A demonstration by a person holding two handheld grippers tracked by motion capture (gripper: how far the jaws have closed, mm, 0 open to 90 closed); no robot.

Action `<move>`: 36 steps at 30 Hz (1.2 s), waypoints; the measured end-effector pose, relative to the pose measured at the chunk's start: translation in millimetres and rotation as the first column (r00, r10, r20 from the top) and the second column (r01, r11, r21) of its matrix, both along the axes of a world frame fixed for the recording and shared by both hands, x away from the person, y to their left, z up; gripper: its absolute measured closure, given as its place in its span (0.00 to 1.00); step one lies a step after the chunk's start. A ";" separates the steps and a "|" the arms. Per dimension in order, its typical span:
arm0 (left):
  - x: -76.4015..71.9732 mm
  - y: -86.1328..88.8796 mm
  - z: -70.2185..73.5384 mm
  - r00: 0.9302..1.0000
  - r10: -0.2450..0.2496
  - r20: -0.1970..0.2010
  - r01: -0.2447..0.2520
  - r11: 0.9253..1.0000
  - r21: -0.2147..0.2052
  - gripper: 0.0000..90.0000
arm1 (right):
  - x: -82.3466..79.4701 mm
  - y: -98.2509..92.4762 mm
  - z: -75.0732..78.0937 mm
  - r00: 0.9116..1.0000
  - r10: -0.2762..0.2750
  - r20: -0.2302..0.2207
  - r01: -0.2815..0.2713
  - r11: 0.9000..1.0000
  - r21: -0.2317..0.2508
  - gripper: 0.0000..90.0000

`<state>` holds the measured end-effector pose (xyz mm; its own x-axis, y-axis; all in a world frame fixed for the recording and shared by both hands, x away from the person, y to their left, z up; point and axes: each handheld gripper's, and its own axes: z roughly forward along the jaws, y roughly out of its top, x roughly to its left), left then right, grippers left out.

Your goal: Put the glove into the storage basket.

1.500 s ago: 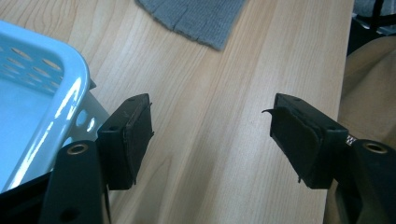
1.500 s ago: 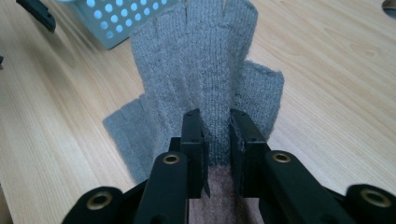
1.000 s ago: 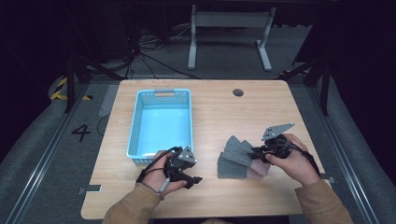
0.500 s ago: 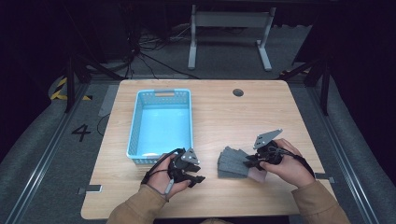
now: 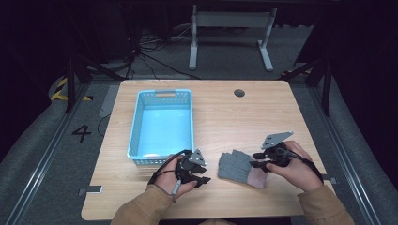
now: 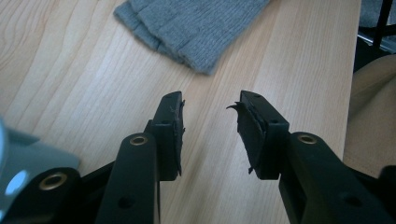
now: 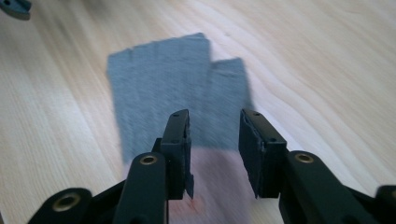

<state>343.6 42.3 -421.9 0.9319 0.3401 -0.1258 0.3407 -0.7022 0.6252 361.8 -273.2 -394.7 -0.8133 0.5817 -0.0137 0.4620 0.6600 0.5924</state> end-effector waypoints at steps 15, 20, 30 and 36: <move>4.7 -16.9 -11.7 0.999 0.008 -0.041 -0.009 1.000 -0.024 0.72 | -14.9 -54.7 -3.1 0.995 -0.095 -0.027 0.093 0.994 -0.056 0.70; 8.1 -21.9 -15.0 0.999 0.019 -0.038 -0.019 1.000 -0.005 0.73 | -15.1 -58.8 -11.2 0.994 -0.091 -0.065 0.086 0.994 -0.073 0.69; 12.5 -27.4 -20.1 1.000 0.017 -0.027 -0.016 1.000 0.012 0.74 | -14.5 -55.1 -23.1 0.992 -0.045 -0.117 0.034 0.995 -0.096 0.70; 13.8 -29.5 -23.8 0.998 0.018 -0.056 -0.016 0.999 0.031 0.74 | -11.1 -46.4 -30.2 0.994 -0.018 -0.112 0.008 0.995 -0.098 0.69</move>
<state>357.4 12.8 -445.7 0.9178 0.3604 -0.1668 0.3866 -0.7147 0.5829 350.6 -319.6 -424.9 -0.8053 0.5926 0.0204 0.5309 0.7053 0.4699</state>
